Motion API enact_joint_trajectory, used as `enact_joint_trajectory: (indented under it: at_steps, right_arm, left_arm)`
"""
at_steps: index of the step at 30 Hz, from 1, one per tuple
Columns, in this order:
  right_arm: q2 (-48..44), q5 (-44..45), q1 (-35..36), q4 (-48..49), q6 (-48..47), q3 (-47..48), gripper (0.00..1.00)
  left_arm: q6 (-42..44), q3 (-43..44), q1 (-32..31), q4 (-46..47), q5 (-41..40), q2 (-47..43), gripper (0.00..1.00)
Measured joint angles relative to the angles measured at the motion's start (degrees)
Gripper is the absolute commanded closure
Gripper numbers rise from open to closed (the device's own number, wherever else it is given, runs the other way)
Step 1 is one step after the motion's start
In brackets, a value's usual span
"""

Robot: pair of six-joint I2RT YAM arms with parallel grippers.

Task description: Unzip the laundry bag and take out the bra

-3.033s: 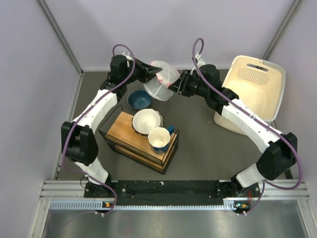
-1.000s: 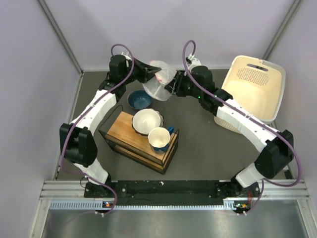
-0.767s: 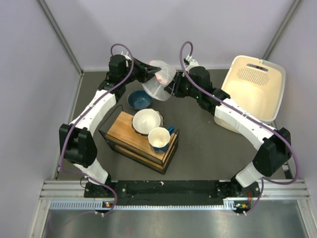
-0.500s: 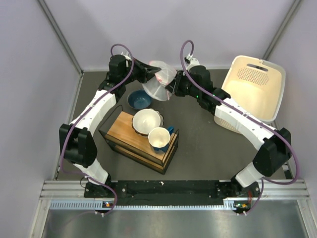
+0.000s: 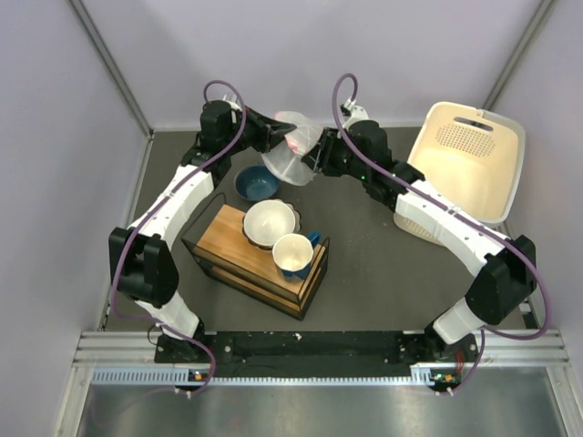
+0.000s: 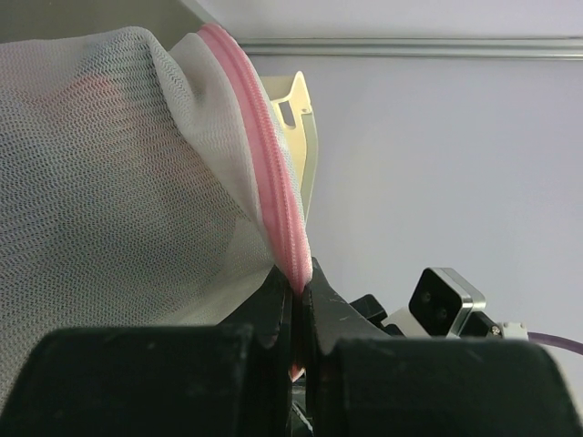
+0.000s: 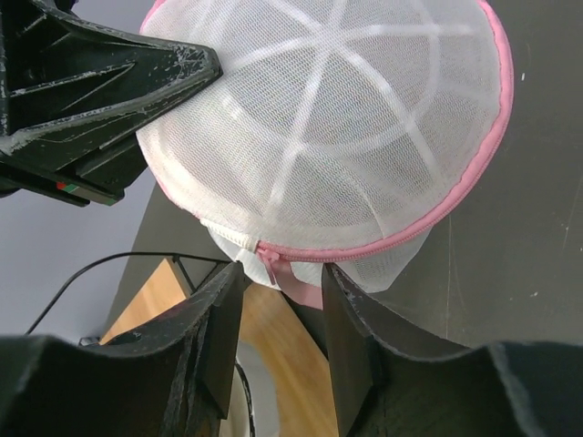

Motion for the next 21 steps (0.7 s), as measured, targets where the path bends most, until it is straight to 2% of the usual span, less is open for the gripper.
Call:
enact_joint_trajectory:
  at_steps: [11,21]
  right_arm:
    - [-5.7,1.2,0.3,3.1,-0.1,-2.9,0.6]
    - [-4.0,-2.5,1.6,4.8,0.9,-3.0,0.6]
  left_arm:
    - [0.2,0.0,0.0,0.0,0.0,0.0,1.0]
    - [0.2,0.0,0.0,0.0,0.0,0.0,1.0]
